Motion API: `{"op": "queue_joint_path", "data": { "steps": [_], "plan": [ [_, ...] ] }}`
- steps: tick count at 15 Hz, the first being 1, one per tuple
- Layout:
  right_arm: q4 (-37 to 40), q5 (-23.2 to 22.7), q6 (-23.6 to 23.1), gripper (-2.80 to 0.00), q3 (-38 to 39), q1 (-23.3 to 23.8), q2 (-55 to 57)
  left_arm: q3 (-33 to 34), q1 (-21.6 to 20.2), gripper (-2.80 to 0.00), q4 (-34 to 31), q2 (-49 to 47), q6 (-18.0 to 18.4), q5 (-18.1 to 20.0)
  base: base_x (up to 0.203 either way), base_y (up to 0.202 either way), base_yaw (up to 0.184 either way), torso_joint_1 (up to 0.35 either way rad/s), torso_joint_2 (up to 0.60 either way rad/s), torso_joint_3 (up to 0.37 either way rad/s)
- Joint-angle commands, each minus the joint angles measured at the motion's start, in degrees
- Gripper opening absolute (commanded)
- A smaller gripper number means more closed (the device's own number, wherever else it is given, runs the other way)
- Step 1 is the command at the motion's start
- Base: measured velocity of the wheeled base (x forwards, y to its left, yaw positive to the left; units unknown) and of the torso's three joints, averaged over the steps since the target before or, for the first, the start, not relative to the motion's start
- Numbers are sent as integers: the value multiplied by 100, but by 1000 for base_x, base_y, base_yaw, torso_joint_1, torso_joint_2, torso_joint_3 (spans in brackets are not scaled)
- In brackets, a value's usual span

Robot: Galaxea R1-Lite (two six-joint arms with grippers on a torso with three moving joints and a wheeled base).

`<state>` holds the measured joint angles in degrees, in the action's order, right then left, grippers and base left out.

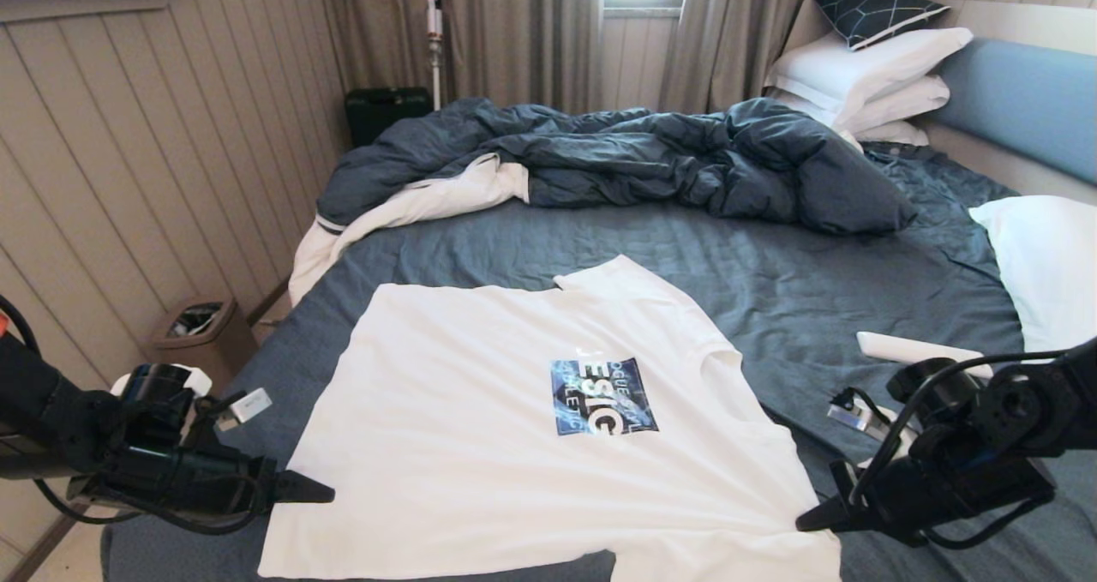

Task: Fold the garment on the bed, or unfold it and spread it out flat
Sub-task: Fold the white T-shirt

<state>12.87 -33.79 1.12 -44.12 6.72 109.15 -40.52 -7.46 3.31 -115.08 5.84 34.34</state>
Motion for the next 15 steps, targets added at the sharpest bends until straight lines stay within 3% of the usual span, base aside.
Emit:
{"op": "queue_joint_path", "data": {
  "steps": [1,3,4,5,15],
  "plan": [
    [6,-22,2,-280,0,-4,-9,-67,8,0,-4,-64,-1,20,0,0,0,0,0,0],
    [14,-22,2,-280,8,0,-26,-151,63,0,7,-96,-166,20,0,0,0,0,0,0],
    [14,-22,2,-280,8,5,-26,-137,99,-223,19,-94,-206,20,0,0,0,0,0,0],
    [14,-22,2,-280,8,5,-26,-132,113,-280,29,-94,-206,20,0,0,0,0,0,0],
    [17,-22,11,-280,-14,5,-38,189,131,-280,-41,130,-180,9,0,0,0,0,0,0]
  ]
}}
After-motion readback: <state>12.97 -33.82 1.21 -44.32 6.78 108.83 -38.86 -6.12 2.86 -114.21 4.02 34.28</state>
